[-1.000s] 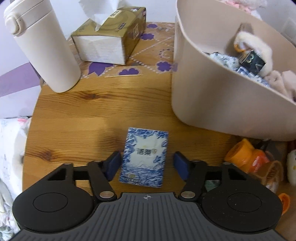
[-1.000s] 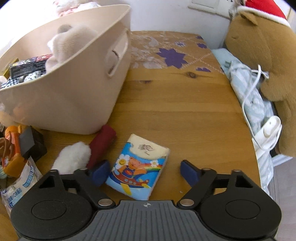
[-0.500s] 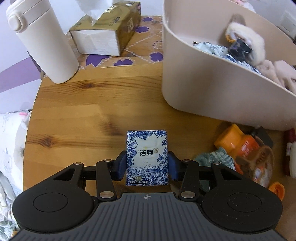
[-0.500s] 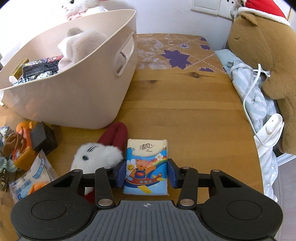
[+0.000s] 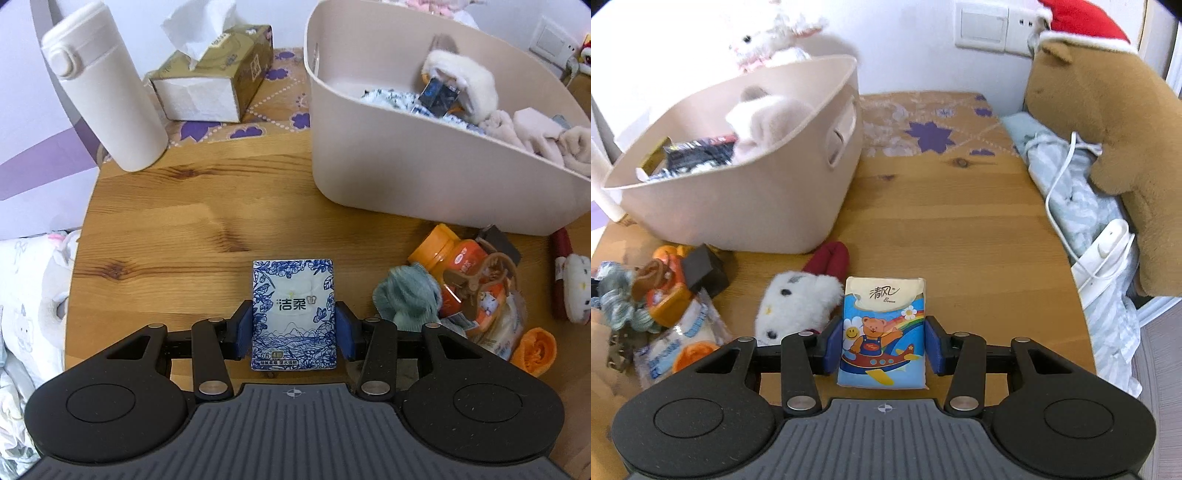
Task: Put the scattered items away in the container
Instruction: 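Lift both tissue packs and carry them over the beige basket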
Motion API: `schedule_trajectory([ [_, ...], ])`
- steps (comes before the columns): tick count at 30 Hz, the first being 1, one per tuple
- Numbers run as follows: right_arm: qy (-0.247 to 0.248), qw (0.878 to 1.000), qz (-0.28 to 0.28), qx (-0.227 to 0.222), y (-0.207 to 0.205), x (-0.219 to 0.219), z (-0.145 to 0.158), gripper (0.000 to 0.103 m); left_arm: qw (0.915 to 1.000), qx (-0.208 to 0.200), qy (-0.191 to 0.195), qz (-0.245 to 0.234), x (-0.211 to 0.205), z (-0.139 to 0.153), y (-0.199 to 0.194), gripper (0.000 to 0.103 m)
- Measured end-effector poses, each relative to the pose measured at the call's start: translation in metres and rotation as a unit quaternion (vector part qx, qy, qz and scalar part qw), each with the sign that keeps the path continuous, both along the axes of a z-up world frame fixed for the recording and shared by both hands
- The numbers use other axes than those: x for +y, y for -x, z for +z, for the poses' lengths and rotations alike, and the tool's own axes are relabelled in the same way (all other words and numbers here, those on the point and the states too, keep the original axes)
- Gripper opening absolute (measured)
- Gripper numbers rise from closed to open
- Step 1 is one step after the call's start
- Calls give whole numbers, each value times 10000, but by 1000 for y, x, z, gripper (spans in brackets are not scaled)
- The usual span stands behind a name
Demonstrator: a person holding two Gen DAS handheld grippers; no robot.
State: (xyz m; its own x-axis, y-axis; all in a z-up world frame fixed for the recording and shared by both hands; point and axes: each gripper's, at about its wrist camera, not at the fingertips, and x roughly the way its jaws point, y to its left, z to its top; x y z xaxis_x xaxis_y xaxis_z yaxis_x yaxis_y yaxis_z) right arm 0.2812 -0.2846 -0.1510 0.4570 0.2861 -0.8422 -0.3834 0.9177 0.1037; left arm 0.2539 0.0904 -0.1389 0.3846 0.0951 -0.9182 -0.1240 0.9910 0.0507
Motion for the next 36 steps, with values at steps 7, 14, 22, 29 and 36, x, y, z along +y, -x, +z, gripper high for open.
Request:
schedule_trajectory([
  [7,-49,9992,207,-325,14,5,25,42,9998,-219,-32,-14,-4,21,12,46],
  [14,-347,9967,334,-651,22,12,59,42,9983,-556,-93,-114,-7,47,19,46],
  [22,-678,9920,420,-976,17,23,97,42,9940,-1033,-134,-333,-13,87,16,46],
  [29,-823,9888,501,-1140,12,33,115,43,9878,-1440,-277,-523,-24,117,8,46],
  [36,-806,9858,657,-1318,-7,47,127,43,9828,-1708,-299,-637,-29,140,-17,46],
])
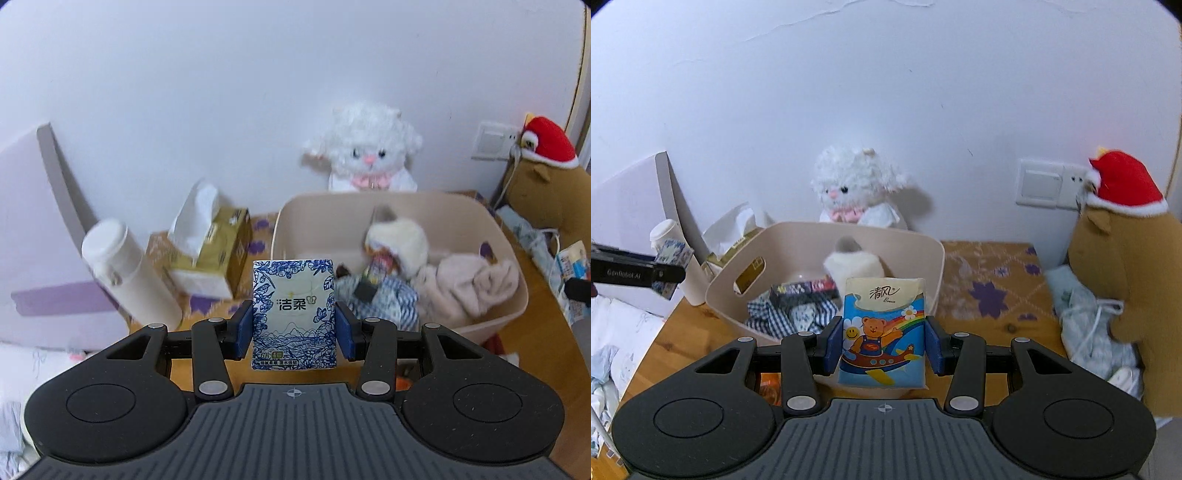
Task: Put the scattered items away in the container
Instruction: 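Lift both tissue packs and carry them over the beige basket, then open both grippers to drop the tissue packs into the basket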
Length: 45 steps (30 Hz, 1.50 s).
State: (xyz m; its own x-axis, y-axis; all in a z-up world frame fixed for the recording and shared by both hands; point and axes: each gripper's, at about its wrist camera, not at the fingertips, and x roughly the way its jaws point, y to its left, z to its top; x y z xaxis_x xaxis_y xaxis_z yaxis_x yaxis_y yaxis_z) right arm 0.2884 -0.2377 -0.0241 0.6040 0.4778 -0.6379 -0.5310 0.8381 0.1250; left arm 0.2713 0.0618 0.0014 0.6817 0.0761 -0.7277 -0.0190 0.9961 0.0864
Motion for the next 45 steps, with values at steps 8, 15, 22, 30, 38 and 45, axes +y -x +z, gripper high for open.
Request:
schedule_trajectory([
  [8,30,9999,112,-75,-25,19,0,43,9993,-162,-128,-324,-20,15,-36,46],
  [15,135,9996,236,-78,-41,40,-8,43,9989,53,-133,-450,-39,-9,-65,46],
  [22,115,9993,289,216,-63,56,-19,43,9980,403,-81,-482,-52,-40,-84,46],
  [30,460,9971,374,485,-80,73,-46,43,9967,701,98,-385,-61,-67,-100,46],
  [38,542,9950,374,748,-82,87,-62,44,9957,874,222,-193,-56,-87,-101,46],
  [45,534,9961,400,577,-71,87,-53,69,9959,814,333,-189,-47,-80,-94,62],
])
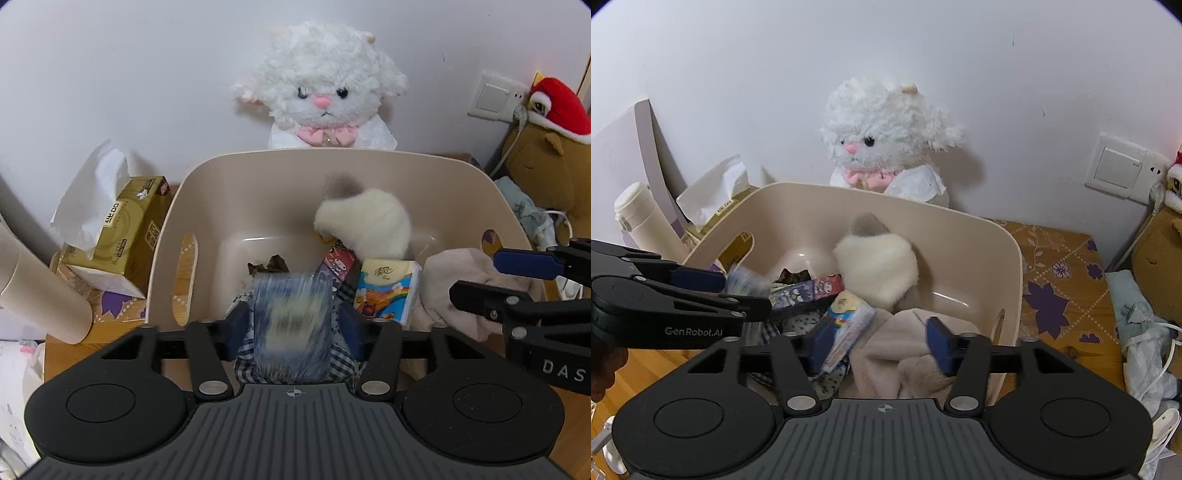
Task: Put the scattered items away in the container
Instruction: 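Open both grippers to drop the tissue packs into the basket, then move the left gripper to the green scrunchie while the right moves to the Hello Kitty plush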
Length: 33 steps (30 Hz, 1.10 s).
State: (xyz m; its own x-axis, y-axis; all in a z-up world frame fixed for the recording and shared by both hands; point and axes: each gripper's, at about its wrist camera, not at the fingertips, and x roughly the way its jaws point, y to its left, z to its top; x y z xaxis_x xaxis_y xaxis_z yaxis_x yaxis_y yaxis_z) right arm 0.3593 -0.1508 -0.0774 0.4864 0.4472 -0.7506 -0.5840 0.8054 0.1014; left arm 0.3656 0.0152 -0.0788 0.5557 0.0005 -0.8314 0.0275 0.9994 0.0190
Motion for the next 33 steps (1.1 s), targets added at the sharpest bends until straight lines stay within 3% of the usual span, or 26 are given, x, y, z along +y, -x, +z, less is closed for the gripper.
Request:
schedule_trajectory([
  [3,30,9999,25,-133,8,-2,7,80,9999,-95,-51,0,2,7,5,71],
  [10,42,9990,109,-423,30,-12,22,103,9995,-269,-109,139,12,21,22,78],
  [21,108,9990,102,-426,61,-37,29,103,9988,-403,-232,165,28,35,73,81],
  [27,312,9991,103,-259,79,-52,15,103,9992,-218,-47,319,39,30,107,82],
  [33,472,9988,69,-132,93,-65,2,103,9993,38,-105,346,42,12,131,82],
])
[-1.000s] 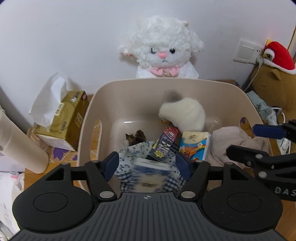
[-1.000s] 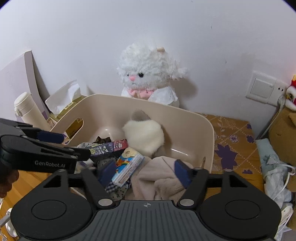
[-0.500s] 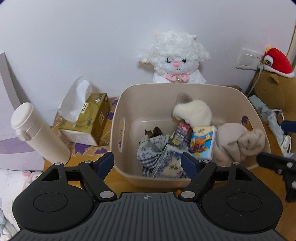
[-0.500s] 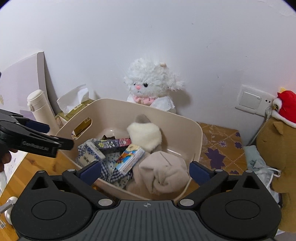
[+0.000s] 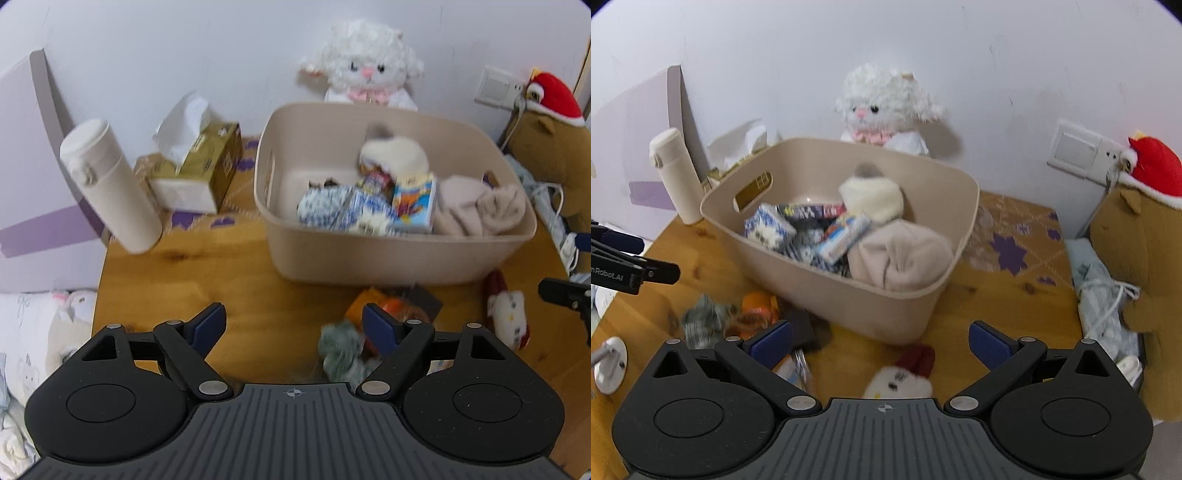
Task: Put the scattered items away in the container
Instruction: 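Move the left gripper to the green scrunchie while the right moves to the Hello Kitty plush, then grasp the green scrunchie with the left gripper while the right grasps the Hello Kitty plush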
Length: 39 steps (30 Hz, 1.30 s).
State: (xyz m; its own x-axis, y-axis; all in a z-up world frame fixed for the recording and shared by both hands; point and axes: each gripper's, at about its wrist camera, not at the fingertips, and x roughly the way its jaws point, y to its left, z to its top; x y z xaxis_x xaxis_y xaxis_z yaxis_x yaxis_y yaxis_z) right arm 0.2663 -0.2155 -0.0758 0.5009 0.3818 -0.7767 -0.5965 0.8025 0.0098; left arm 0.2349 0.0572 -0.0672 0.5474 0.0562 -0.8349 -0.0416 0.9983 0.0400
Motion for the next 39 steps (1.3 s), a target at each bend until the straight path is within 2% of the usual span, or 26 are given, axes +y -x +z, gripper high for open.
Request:
schedule_trajectory([
  [12,260,9986,-241,404,3,-12,-42,103,9989,453,30,-127,-10,-38,16,82],
  [19,421,9954,-519,682,-7,-11,-66,103,9982,566,145,-147,-16,-50,7,82],
  [24,344,9946,-602,770,-13,-8,-76,103,9975,637,252,-152,-17,-57,-5,82],
  [30,247,9919,-734,1011,-21,-8,-89,88,9967,756,250,-187,-19,-67,-15,81],
  [31,254,9915,-745,1032,-22,-8,-91,85,9965,769,254,-197,-19,-68,-16,79],
  [35,296,9909,-781,1056,-23,-7,-95,76,9956,849,267,-278,-20,-74,-19,53],
  [38,290,9905,-749,1119,-25,-7,-98,48,9962,792,239,-276,-20,-75,-20,26],
  [39,288,9905,-753,1117,-25,-8,-98,44,9962,788,256,-286,-20,-75,-21,24],
])
